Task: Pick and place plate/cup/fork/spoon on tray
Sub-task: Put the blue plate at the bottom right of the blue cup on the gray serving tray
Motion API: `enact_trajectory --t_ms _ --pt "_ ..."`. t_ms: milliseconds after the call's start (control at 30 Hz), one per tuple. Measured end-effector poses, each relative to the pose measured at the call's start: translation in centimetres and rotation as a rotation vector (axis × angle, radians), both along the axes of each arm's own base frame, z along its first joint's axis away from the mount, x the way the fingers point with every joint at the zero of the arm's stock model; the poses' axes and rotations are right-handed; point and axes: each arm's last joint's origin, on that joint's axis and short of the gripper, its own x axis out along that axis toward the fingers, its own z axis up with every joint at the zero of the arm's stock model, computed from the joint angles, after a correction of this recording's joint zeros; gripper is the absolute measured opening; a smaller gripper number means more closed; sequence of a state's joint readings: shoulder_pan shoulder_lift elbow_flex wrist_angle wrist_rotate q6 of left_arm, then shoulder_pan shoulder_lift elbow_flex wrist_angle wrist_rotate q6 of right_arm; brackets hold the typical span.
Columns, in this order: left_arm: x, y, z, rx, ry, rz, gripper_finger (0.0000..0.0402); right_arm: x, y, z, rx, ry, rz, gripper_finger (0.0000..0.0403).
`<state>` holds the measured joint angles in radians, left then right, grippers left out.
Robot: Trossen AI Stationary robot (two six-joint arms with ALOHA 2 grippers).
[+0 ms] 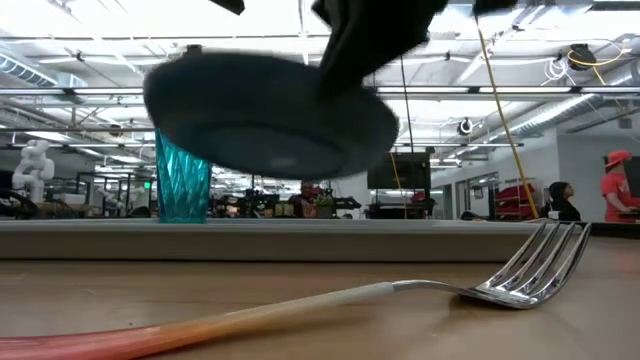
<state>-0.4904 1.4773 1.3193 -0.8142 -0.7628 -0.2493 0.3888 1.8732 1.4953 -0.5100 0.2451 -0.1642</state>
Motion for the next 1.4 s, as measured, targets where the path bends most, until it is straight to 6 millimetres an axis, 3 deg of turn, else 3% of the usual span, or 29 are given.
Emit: enact_trajectory --t_ms 200,400,1033,1400 --pt "0.4 0.8 0.0 0.0 -0.001 0.03 0.0157 -0.1 -2.3 -2.8 0.049 0.041 -0.008 0.0" --pt "0.6 1.4 0.0 -0.011 -0.008 0.059 0.0157 -0.1 -3.2 -4.5 0.091 0.01 -0.005 0.0" --pt "0.6 1.4 0.0 -0.021 -0.01 0.063 0.0157 -0.8 -3.6 -6.7 0.096 -0.052 0.013 0.0031" --pt "0.7 1.3 0.0 -0.099 -0.043 0.101 0.0157 -1.2 -2.9 -6.2 0.195 -0.077 -0.077 0.0079"
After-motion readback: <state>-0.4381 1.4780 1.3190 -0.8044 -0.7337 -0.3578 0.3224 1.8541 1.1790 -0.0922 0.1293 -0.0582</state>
